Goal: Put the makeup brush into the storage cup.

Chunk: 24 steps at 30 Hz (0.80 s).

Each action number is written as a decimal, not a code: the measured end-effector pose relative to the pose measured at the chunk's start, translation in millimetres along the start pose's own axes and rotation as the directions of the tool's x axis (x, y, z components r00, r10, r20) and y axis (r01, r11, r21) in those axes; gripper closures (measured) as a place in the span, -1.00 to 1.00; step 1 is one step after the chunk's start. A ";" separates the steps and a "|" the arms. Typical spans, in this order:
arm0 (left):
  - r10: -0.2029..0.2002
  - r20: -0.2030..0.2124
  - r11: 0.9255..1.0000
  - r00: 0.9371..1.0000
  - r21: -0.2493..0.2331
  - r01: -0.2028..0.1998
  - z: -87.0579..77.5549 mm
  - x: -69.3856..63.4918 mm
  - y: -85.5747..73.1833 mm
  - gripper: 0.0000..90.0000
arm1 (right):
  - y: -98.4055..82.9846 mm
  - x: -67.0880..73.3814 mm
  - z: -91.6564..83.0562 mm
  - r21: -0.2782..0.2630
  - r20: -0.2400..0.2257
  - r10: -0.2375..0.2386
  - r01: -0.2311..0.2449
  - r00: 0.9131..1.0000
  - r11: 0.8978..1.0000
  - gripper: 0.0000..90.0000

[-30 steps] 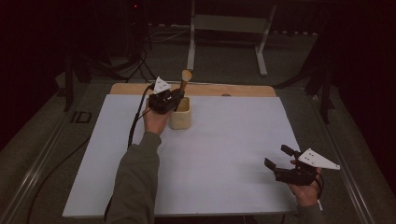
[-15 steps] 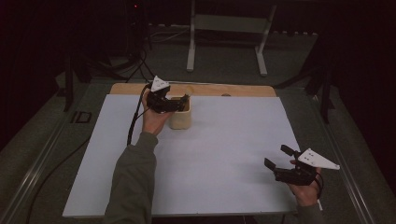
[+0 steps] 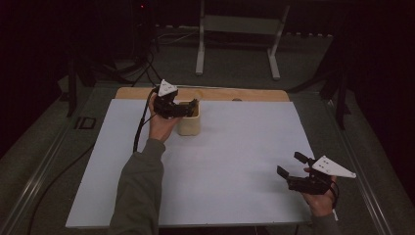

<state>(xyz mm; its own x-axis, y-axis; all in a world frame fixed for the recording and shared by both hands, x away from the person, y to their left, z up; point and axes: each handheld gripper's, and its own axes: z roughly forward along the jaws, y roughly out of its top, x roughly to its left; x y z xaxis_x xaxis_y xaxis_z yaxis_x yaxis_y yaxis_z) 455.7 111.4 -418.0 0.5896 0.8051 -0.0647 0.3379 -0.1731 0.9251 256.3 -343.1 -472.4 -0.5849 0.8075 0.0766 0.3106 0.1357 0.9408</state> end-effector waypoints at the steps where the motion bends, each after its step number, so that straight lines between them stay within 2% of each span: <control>1: 0.001 0.000 1.000 1.000 -0.001 -0.001 -0.4 0.2 0.2 -0.68 | 0.0 0.0 0.0 0.000 -0.001 0.000 0.000 1.000 1.000 -0.78; 12: 0.007 0.010 1.000 1.000 0.007 -0.007 -6.5 1.7 2.9 -0.66 | 0.0 -0.3 -0.3 0.000 0.001 0.002 -0.002 1.000 1.000 -0.78; 24: 0.040 0.039 0.999 0.998 0.029 -0.041 -13.5 -2.4 5.3 -0.68 | -0.1 -0.1 -0.1 0.000 0.001 0.002 -0.002 1.000 1.000 -0.78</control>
<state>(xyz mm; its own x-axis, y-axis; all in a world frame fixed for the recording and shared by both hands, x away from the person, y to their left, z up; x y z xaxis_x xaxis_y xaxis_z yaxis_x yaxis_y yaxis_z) 446.2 116.2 -407.9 0.6305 0.7750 -0.0422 0.3348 -0.2225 0.9156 256.3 -343.3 -472.4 -0.5839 0.8081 0.0783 0.3120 0.1343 0.9406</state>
